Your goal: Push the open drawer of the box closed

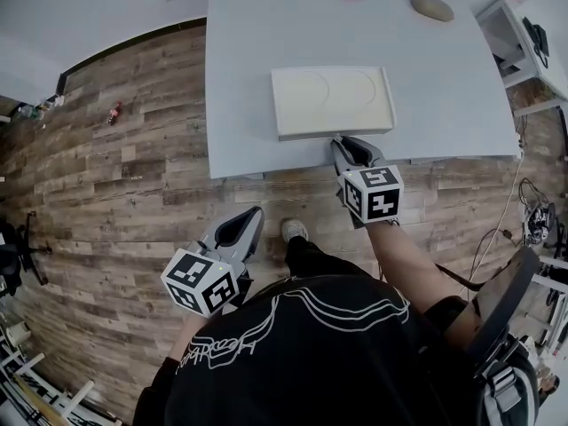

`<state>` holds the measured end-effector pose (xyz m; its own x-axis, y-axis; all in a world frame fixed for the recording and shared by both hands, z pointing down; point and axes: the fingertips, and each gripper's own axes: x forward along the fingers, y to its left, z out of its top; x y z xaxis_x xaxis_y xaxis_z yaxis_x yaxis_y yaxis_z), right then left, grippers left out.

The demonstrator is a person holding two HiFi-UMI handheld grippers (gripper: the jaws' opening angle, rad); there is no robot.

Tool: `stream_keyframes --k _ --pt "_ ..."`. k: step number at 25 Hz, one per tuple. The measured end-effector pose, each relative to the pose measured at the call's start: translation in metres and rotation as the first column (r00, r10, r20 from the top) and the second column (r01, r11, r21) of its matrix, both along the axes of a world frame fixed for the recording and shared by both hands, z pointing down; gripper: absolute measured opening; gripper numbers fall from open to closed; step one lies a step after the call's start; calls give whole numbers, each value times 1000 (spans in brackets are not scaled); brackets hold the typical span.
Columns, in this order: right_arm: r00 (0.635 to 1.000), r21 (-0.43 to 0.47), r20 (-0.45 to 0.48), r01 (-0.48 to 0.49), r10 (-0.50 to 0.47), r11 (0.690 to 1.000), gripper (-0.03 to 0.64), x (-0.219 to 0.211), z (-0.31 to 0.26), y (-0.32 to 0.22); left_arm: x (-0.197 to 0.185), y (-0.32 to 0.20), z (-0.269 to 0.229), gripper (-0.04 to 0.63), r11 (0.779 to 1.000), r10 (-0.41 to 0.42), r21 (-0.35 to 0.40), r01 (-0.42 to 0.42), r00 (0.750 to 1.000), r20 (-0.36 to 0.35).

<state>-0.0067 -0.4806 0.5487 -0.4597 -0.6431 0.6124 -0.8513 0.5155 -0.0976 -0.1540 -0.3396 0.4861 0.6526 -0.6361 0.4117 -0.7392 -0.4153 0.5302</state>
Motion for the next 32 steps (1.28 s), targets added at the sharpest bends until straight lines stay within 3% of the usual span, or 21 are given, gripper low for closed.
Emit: stream_keyframes --k 6,12,17,23,32 --pt "998 13 61 -15 14 1000 71 7 -18 31 6 19 -15 8 999 38 39 -38 999 -20" --pt "975 86 154 150 -162 985 51 -12 -77 131 24 67 -52 8 989 112 104 -108 993 -38" --pt "924 150 267 241 -274 959 11 -19 -137 229 49 122 -95 8 961 209 191 -201 978 -18" --pt "867 196 369 279 -335 940 9 -10 -188 328 79 191 -142 8 913 307 280 -297 952 8" --pt "861 200 399 254 -315 946 9 3 -198 381 99 239 -153 8 888 351 309 -340 936 19"
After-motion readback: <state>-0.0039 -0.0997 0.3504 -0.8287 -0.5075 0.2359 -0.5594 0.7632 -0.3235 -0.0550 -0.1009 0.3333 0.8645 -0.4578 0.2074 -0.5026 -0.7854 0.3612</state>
